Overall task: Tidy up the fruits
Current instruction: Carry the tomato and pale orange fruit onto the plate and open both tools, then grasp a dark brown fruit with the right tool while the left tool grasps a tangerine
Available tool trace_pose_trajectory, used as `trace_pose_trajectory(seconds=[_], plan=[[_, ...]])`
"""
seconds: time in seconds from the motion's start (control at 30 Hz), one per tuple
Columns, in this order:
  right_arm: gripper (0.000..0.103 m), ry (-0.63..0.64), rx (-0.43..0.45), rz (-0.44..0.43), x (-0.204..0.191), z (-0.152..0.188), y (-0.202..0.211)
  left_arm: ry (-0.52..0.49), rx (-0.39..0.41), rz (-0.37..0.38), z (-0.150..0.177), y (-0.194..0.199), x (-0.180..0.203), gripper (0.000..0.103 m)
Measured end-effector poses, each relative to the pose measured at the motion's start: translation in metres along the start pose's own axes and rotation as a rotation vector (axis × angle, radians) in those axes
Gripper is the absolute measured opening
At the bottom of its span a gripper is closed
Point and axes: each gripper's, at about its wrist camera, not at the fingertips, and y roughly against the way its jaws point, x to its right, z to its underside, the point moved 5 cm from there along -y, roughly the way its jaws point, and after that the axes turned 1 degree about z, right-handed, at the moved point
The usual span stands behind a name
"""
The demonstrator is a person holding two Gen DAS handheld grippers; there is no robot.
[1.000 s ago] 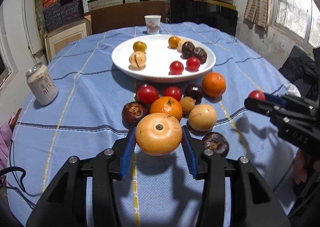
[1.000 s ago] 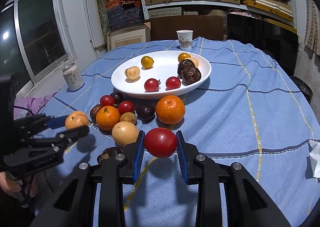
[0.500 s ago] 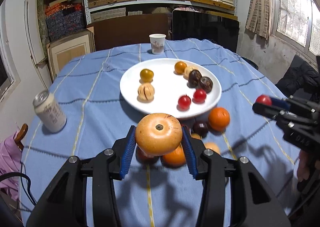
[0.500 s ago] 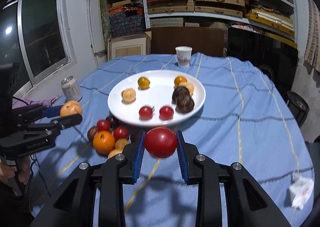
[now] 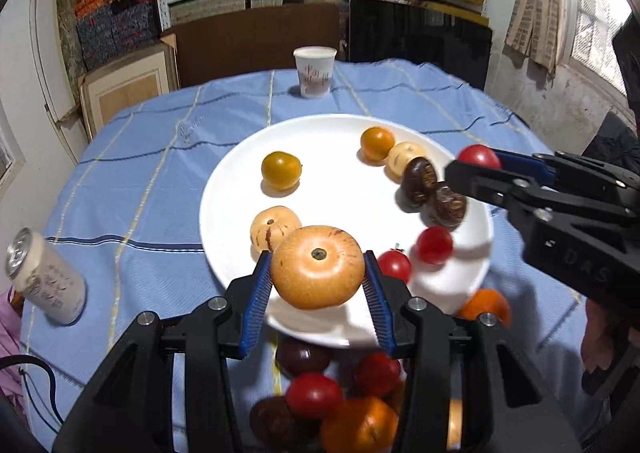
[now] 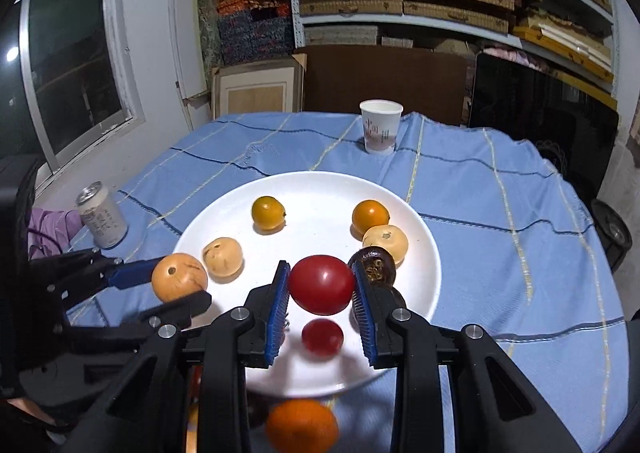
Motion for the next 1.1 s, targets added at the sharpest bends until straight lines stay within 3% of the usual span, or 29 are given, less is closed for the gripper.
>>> trace_pose_trajectory(seconds=[0.17,0.27,0.33,0.37,0.4,0.57,0.73,0.87,1.1], plan=[[0.032,0.001,-0.033,-0.014,-0.004,-0.006,-0.029,0.026,-0.043,0.011,-0.003,-0.023,-0.008,0.044],[0.039,0.010,-0.035,0.004,-0.006,-0.010,-0.033,0.044,-0.049,0.022,-0.003,-0.026,-0.011,0.046],[0.040,0.016,-0.019,0.014,-0.006,-0.012,-0.028,0.047,-0.019,0.015,-0.005,-0.017,-0.013,0.058],[0.040,0.017,-0.013,0.016,-0.006,-0.012,-0.024,0.050,0.003,0.007,-0.006,-0.010,-0.014,0.071],[0.041,0.017,-0.006,0.022,-0.005,-0.013,-0.020,0.054,0.030,-0.001,-0.008,-0.003,-0.016,0.078],[0.041,-0.016,0.022,0.025,0.005,-0.008,0.012,0.046,0.090,-0.008,-0.006,0.036,-0.020,0.078],[0.045,-0.016,-0.019,-0.018,-0.003,0.032,0.049,0.008,0.078,-0.010,0.034,0.067,-0.025,0.083],[0.046,0.010,-0.088,-0.103,-0.036,0.089,0.071,0.021,0.050,-0.001,0.070,0.076,-0.033,0.088],[0.048,0.019,-0.187,-0.174,-0.086,0.156,0.072,0.014,0.011,0.013,0.106,0.070,-0.029,0.088]])
